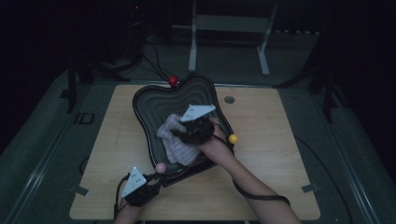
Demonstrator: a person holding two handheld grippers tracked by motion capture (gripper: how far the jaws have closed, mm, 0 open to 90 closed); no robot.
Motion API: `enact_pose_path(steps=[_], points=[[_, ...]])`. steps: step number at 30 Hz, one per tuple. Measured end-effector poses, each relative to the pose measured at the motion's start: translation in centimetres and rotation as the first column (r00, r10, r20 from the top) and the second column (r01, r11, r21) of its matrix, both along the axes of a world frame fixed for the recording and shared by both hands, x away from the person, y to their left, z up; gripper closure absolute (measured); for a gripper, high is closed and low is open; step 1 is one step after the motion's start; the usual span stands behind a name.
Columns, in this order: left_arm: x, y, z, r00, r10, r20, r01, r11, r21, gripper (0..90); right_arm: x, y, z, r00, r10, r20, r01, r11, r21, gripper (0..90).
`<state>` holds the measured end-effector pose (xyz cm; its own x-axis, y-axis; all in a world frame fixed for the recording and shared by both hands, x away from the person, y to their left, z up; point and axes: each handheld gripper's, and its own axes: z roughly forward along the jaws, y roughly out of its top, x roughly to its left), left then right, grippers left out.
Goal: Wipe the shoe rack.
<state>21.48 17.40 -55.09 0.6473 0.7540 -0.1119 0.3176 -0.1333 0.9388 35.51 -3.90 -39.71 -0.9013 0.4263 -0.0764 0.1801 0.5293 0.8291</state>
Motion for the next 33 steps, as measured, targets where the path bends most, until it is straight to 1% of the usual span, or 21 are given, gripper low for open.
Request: enact_pose_path(steps=[2,4,5,6,7,10,12,13,15,18,19,20,22,24,25,28,29,30,31,33], points=[[0.0,0.0,0.0,1.0,0.001,-0.003,-0.001,1.0,-0.002,72.3,1.1,1.0,1.5,0.9999,-0.009,0.007,0.009,0.999,0.034,66.6],[0.0,0.0,0.0,1.0,-0.002,-0.006,0.002,1.0,-0.009,72.1,1.9,2.1,2.7,0.9998,-0.015,0.016,0.014,0.999,0.053,66.6],[0.0,0.0,0.0,0.9999,-0.003,-0.011,0.003,0.9998,-0.018,72.0,2.1,2.6,3.0,0.9995,-0.015,0.026,0.013,0.998,0.056,66.6],[0.0,0.0,0.0,0.9999,-0.003,-0.011,0.003,0.9999,-0.016,71.9,2.7,3.5,3.6,0.9991,-0.017,0.039,0.015,0.999,0.048,66.5],[0.0,0.0,0.0,1.0,-0.004,-0.008,0.004,0.9999,-0.011,72.0,3.1,4.2,4.0,0.999,-0.022,0.04,0.02,0.999,0.042,66.5],[-0.1,0.0,0.0,0.9999,-0.01,-0.006,0.01,0.9999,-0.011,72.1,4.6,5.9,4.9,0.9976,-0.051,0.046,0.05,0.998,0.034,66.3],[-0.1,0.0,0.0,0.9999,-0.014,-0.009,0.014,0.9998,-0.012,72.1,5.5,6.7,5.2,0.9961,-0.073,0.05,0.071,0.997,0.033,66.1],[-0.1,0.0,0.0,0.9999,-0.013,-0.009,0.013,0.9998,-0.017,72.1,6.1,7.2,5.3,0.9954,-0.082,0.049,0.081,0.996,0.025,65.9],[0.0,0.1,-0.1,0.9998,-0.018,-0.012,0.018,0.9996,-0.023,71.9,7.1,8.1,5.4,0.993,-0.101,0.061,0.102,0.995,-0.003,65.4],[-0.1,0.1,0.0,0.9998,-0.018,-0.011,0.018,0.9996,-0.02,72.0,8.4,9.1,5.3,0.9888,-0.139,0.056,0.14,0.99,-0.018,65.3],[0.0,0.1,0.0,0.9997,-0.02,-0.009,0.02,0.9996,-0.019,72.0,8.6,9.3,5.2,0.9889,-0.14,0.05,0.141,0.99,-0.019,65.2],[0.0,0.2,0.0,0.9997,-0.02,-0.011,0.02,0.9996,-0.02,72.0,8.7,9.7,5.0,0.9887,-0.141,0.051,0.142,0.99,-0.023,65.2],[-0.1,0.2,0.0,0.9997,-0.019,-0.013,0.019,0.9996,-0.02,72.0,8.6,10.2,4.5,0.9881,-0.139,0.067,0.142,0.989,-0.042,64.6],[-0.1,0.3,0.0,0.9998,-0.016,-0.015,0.015,0.9997,-0.02,72.0,8.0,10.5,3.8,0.9899,-0.126,0.066,0.129,0.991,-0.042,64.4],[-0.1,0.3,0.0,0.9998,-0.015,-0.015,0.015,0.9996,-0.022,72.0,7.7,10.6,3.5,0.9902,-0.118,0.074,0.121,0.992,-0.044,64.1],[-0.1,0.3,0.0,0.9998,-0.014,-0.016,0.013,0.9998,-0.016,72.0,6.8,10.6,2.7,0.9911,-0.098,0.09,0.102,0.994,-0.043,64.1],[-0.1,0.3,0.0,0.9998,-0.014,-0.016,0.013,0.9998,-0.016,72.0,6.8,10.6,2.7,0.9911,-0.098,0.09,0.102,0.994,-0.043,64.1],[-0.1,0.2,0.0,0.9998,-0.011,-0.014,0.011,0.9998,-0.016,72.0,6.4,10.4,2.5,0.9903,-0.098,0.099,0.102,0.994,-0.046,64.1],[-0.1,0.2,0.0,0.9998,-0.012,-0.015,0.012,0.9998,-0.017,72.1,5.7,10.2,2.1,0.9905,-0.083,0.11,0.089,0.995,-0.05,64.1],[-0.1,0.2,0.0,0.9998,-0.011,-0.014,0.011,0.9998,-0.015,72.1,4.9,9.7,1.5,0.9922,-0.066,0.106,0.072,0.996,-0.049,64.3]])
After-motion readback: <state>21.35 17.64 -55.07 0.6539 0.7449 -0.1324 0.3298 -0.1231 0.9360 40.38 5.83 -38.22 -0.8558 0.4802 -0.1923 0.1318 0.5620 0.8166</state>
